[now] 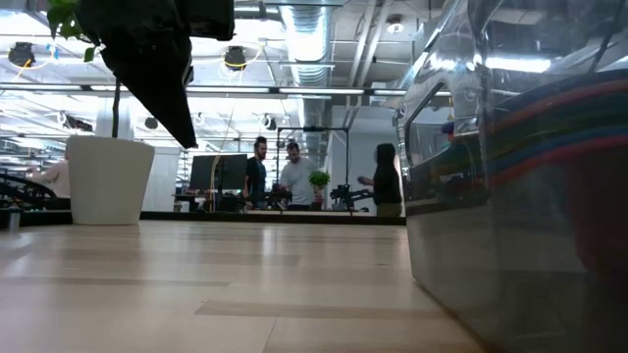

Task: Nest measuring cups in basket
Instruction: Stack the dark blue measuring cup on top of the orange measuring cup in the black bin

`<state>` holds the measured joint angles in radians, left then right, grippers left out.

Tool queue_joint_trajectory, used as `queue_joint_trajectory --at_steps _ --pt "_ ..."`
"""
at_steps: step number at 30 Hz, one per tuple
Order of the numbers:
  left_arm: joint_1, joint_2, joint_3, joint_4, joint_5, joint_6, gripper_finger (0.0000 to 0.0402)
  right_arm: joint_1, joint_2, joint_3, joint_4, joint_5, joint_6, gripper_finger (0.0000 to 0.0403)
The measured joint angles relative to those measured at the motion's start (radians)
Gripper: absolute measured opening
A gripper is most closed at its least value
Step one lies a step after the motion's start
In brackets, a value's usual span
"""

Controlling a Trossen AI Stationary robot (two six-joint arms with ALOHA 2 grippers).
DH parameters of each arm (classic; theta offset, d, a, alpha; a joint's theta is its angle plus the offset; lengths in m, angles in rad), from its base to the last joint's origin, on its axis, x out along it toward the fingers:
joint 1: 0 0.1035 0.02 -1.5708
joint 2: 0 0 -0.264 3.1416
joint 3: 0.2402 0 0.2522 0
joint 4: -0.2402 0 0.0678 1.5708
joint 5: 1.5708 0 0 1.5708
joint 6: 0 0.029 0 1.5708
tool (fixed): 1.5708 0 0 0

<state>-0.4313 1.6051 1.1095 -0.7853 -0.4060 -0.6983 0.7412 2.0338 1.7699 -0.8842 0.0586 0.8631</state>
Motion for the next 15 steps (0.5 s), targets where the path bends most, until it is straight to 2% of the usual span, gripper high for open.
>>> queue_joint_trajectory --at_steps 4,10,15 --pt "0.000 0.000 0.000 0.000 -0.001 0.000 0.0011 -0.011 0.000 0.000 -0.023 0.001 -0.004 0.0013" --pt "0.000 0.000 0.000 0.000 -0.001 0.000 0.0011 -0.024 0.000 0.000 -0.040 0.004 -0.008 0.0037" --pt "0.000 0.000 0.000 0.002 -0.001 0.000 0.0011 -0.031 0.000 0.000 -0.043 0.007 -0.034 0.0033"
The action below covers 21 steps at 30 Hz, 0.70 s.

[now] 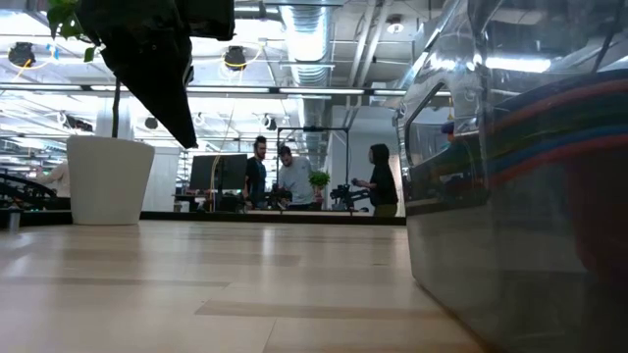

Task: Nest measuring cups in basket
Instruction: Stack the dark blue measuring cup on top of the orange measuring cup in the black bin

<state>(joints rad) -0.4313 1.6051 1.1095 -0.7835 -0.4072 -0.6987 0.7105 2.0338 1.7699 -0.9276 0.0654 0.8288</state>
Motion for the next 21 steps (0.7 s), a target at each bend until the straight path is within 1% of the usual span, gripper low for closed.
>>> queue_joint_trajectory --at_steps 4,7,11,16,21 --pt "0.000 0.000 0.000 0.000 0.000 -0.009 0.0011 0.000 0.000 0.000 0.000 0.000 -0.011 0.0021" --pt "0.000 0.000 0.000 0.000 0.000 -0.011 0.0011 0.000 0.000 0.000 0.003 -0.011 -0.057 0.0015" --pt "0.000 0.000 0.000 0.000 0.000 -0.012 0.0011 0.000 0.000 0.000 0.008 -0.044 -0.114 0.0019" --pt "0.000 0.000 0.000 0.000 0.000 -0.012 0.0011 -0.011 0.000 0.000 0.022 -0.048 -0.166 0.0029" --pt "0.000 0.000 0.000 0.011 0.000 -0.023 0.0011 -0.032 -0.001 -0.017 0.060 -0.059 -0.187 0.0022"
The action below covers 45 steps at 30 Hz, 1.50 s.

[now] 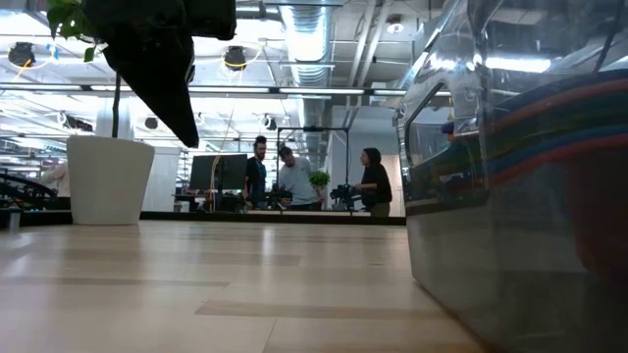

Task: Nest measuring cups in basket
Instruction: Stack the dark blue measuring cup on top of the orange measuring cup in the black bin

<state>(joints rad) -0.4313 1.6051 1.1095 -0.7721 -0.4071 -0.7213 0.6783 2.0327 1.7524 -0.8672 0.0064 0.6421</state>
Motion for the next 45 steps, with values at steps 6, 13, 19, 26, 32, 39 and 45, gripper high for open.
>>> queue_joint_trajectory --at_steps 6,13,19,26,32,39,45 --pt "0.000 0.000 0.000 0.104 0.035 -0.006 0.0011 -0.007 0.001 -0.027 0.038 -0.034 -0.025 0.0017" --pt "-0.042 0.000 0.000 0.282 0.050 0.158 0.0011 -0.013 0.001 -0.026 0.038 -0.034 -0.025 0.0033" --pt "-0.095 0.115 0.002 0.452 0.022 0.206 0.0011 -0.020 0.001 -0.026 0.039 -0.023 -0.022 0.0025" --pt "-0.155 0.196 0.001 0.507 0.036 0.189 0.0011 -0.018 0.001 -0.026 0.042 -0.018 -0.007 0.0016" --pt "-0.150 0.196 0.001 0.606 -0.004 0.321 0.0011 -0.026 0.001 -0.026 0.041 -0.005 -0.011 0.0034" --pt "-0.149 0.215 0.003 0.642 -0.030 0.313 0.0011 -0.031 0.001 -0.026 0.042 -0.004 -0.012 0.0034" --pt "-0.158 0.291 0.023 0.679 0.034 0.278 0.0011 -0.031 0.001 -0.026 0.053 -0.005 -0.009 0.0020"
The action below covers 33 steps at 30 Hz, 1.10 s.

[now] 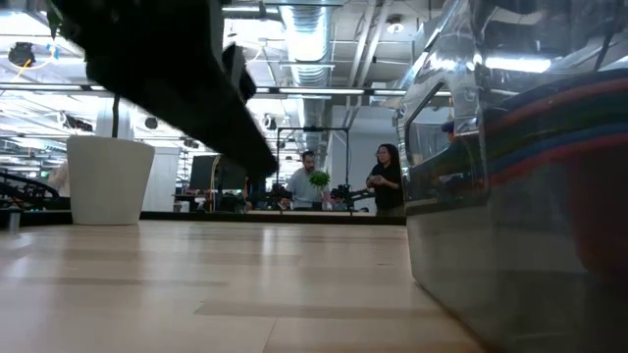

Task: Nest measuring cups in basket
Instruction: Stack the dark blue measuring cup on top of the orange measuring cup in the black bin

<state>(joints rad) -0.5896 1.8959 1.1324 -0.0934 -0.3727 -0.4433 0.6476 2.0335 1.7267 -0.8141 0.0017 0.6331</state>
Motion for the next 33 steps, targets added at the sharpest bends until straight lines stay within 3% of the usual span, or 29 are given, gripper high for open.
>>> queue_joint_trajectory --at_steps 11,24,33 --pt "0.023 0.004 0.024 0.021 -0.081 0.016 0.0011 0.000 0.022 0.003 0.062 0.001 -0.012 0.0032" --pt "0.022 0.004 0.024 0.041 -0.032 0.027 0.0011 0.000 0.082 0.001 0.081 -0.049 0.004 0.0016" --pt "0.030 0.004 0.024 0.116 0.007 0.066 0.0011 -0.002 0.082 0.001 0.007 -0.048 0.015 0.0032"
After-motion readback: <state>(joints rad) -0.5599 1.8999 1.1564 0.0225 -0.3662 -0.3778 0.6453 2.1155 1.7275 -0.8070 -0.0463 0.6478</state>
